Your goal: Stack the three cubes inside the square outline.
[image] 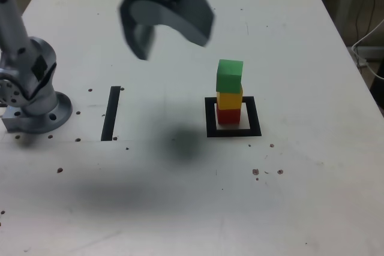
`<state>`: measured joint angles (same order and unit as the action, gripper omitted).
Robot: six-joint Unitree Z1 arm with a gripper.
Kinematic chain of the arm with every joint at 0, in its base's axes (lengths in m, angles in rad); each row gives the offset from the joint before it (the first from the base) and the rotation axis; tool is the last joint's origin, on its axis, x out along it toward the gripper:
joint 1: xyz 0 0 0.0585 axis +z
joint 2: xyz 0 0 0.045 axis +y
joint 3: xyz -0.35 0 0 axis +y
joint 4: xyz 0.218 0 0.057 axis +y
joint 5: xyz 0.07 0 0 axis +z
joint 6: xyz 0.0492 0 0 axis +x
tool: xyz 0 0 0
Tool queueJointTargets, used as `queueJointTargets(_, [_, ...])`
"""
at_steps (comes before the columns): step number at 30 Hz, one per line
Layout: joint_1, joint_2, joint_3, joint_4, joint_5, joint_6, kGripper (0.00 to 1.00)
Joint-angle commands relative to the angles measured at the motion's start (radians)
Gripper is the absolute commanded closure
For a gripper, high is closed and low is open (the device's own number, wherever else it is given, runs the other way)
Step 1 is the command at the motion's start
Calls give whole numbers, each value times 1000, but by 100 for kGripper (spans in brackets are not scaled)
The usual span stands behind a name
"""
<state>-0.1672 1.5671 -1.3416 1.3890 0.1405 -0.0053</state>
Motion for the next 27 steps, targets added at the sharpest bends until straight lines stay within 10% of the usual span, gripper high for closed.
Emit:
queueJointTargets(1, [3,-23,48,-6,-8,3,1])
queueJointTargets(10, [3,-67,339,-165,-72,-8,1])
queueJointTargets(21, [3,-99,514,-252,-28,-119,1])
queueJointTargets(27, [3,-115,545,-247,-109,-135,1])
